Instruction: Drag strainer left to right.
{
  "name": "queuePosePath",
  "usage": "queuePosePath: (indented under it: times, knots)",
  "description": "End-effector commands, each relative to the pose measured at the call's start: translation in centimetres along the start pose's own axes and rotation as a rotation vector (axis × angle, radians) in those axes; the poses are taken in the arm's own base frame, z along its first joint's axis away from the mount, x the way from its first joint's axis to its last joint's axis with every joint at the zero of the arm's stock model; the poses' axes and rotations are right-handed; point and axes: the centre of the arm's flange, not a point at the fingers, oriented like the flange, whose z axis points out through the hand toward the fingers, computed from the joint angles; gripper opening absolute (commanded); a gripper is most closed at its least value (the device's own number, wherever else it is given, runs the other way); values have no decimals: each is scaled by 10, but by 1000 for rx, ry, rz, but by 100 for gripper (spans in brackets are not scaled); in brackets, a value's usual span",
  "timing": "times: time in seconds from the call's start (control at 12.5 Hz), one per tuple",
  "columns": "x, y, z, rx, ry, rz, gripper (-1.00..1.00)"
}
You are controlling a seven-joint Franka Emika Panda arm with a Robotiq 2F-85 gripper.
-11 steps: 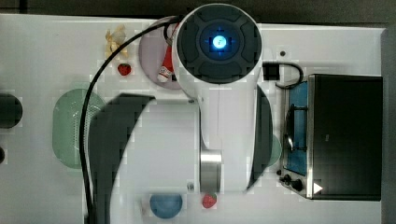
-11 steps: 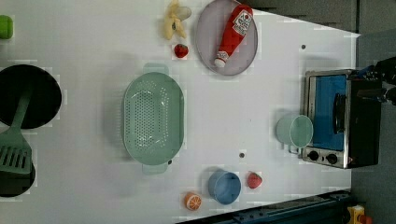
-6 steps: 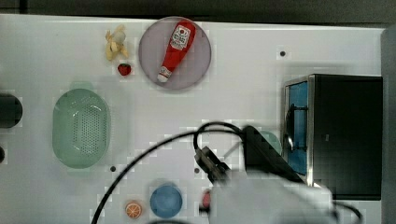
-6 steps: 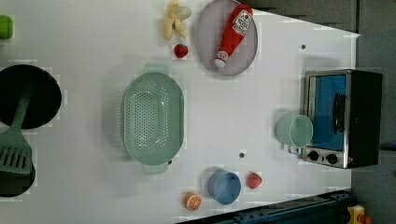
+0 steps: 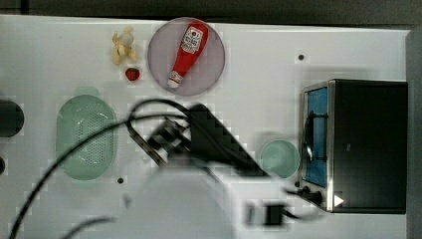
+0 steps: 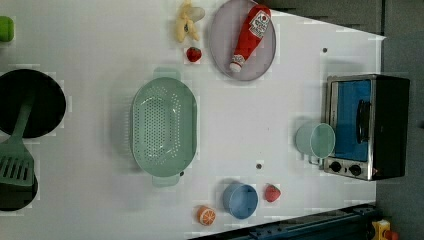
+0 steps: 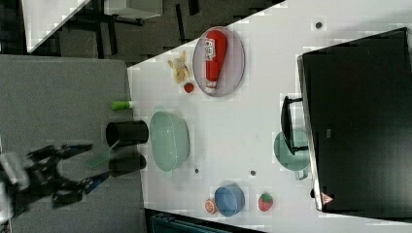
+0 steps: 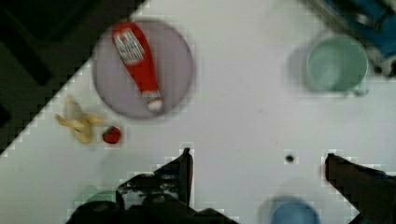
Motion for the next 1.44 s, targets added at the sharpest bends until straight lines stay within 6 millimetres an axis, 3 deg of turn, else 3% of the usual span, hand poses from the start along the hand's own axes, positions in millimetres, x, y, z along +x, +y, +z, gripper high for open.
queuePosePath:
  times: [0.08,0.4,0.64,1.04,1.44]
  knots:
    - [-85,-76,107,-173,-77,123,100]
    - [-174,-139,200,-200,-90,343,100]
    - [-214,-166,273,-201,-146,521,100]
    - [-229,-174,394,-213,-257,624,100]
    - [-220,-167,472,-158,-302,679,100]
